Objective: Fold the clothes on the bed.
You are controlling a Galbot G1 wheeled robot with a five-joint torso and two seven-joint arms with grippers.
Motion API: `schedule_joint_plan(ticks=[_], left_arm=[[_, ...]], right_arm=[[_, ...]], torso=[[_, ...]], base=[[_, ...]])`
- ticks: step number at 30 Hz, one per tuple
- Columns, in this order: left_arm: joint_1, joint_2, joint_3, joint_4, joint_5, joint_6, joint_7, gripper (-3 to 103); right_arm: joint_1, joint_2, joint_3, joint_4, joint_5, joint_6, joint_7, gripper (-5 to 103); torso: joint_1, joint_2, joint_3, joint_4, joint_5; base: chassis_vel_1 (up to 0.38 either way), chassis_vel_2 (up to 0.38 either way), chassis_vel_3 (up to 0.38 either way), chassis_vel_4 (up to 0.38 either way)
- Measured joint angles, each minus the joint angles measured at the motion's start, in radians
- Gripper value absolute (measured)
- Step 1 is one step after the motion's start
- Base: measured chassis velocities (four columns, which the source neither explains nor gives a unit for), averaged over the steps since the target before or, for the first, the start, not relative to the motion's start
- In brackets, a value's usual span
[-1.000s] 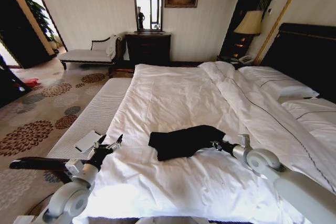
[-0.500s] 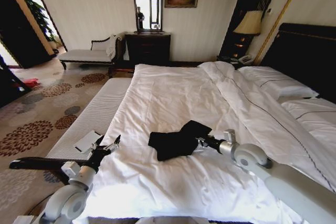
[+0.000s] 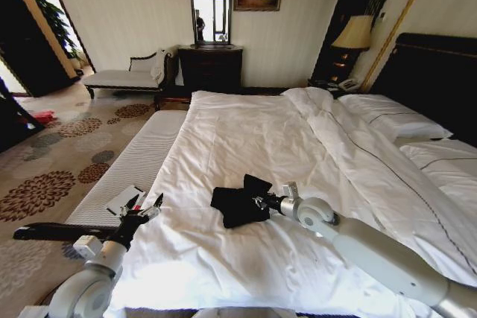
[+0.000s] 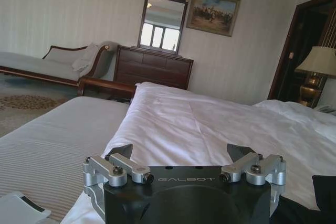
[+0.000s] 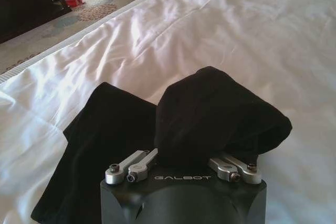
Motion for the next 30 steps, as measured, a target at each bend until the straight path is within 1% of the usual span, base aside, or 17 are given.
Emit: schedule_joint_plan(ticks=[2, 4, 6, 8, 10, 13, 18, 23, 29, 30], left_arm=[[0.000, 0.000, -0.002, 0.002, 0.000, -0.001, 0.000, 100], [-0.003, -0.001, -0.004, 0.007, -0.001, -0.003, 0.001, 100], [-0.005, -0.002, -0.004, 0.008, -0.001, -0.004, 0.001, 100], [-0.008, -0.008, 0.001, 0.011, -0.001, -0.004, 0.001, 100], [-0.009, -0.008, 0.003, 0.013, -0.001, -0.005, 0.001, 100], [-0.011, -0.009, 0.011, 0.019, -0.001, -0.007, 0.001, 100], [-0.018, -0.009, 0.017, 0.019, -0.001, -0.007, 0.001, 100], [-0.020, -0.007, 0.012, 0.015, -0.003, -0.007, 0.000, 100], [0.000, -0.008, -0.005, 0.014, -0.005, -0.011, 0.002, 100], [0.001, -0.008, -0.006, 0.017, -0.005, -0.012, 0.002, 100]], right_arm=[[0.008, 0.003, -0.012, 0.000, -0.010, 0.000, 0.000, 9], [0.011, -0.001, -0.031, 0.017, -0.045, 0.000, -0.004, 9], [0.007, -0.006, -0.032, 0.027, -0.053, 0.000, -0.005, 9], [-0.020, -0.025, -0.025, 0.062, -0.068, 0.000, -0.016, 9], [-0.026, -0.030, -0.019, 0.068, -0.073, 0.001, -0.020, 9], [-0.046, -0.061, 0.005, 0.094, -0.085, 0.007, -0.038, 9], [-0.063, -0.090, 0.018, 0.127, -0.097, 0.011, -0.053, 9], [-0.071, -0.077, -0.001, 0.119, -0.135, 0.014, -0.062, 9], [-0.059, -0.074, -0.020, 0.119, -0.150, 0.014, -0.061, 8], [-0.049, -0.074, -0.025, 0.123, -0.150, 0.012, -0.060, 14]], torso=[[0.000, 0.000, 0.000, 0.0000, 0.0000], [0.000, 0.000, 0.000, 0.0000, -0.0001], [0.000, 0.000, 0.000, 0.0000, -0.0001], [0.000, 0.000, 0.000, -0.0003, 0.0000], [0.000, 0.000, 0.000, -0.0003, 0.0001], [0.000, 0.000, 0.000, -0.0001, 0.0001], [0.000, 0.000, 0.000, -0.0002, 0.0000], [0.000, 0.000, 0.000, 0.0000, 0.0000], [0.000, 0.000, 0.000, -0.0001, 0.0001], [0.000, 0.000, 0.000, 0.0000, 0.0001]], base=[[0.000, 0.000, 0.000, 0.000], [0.000, 0.000, 0.000, 0.000], [0.000, 0.000, 0.000, 0.000], [0.000, 0.000, 0.000, 0.000], [0.000, 0.000, 0.000, 0.000], [0.000, 0.000, 0.000, 0.000], [0.000, 0.000, 0.000, 0.000], [0.000, 0.000, 0.000, 0.000], [0.000, 0.000, 0.000, 0.000], [0.000, 0.000, 0.000, 0.000]])
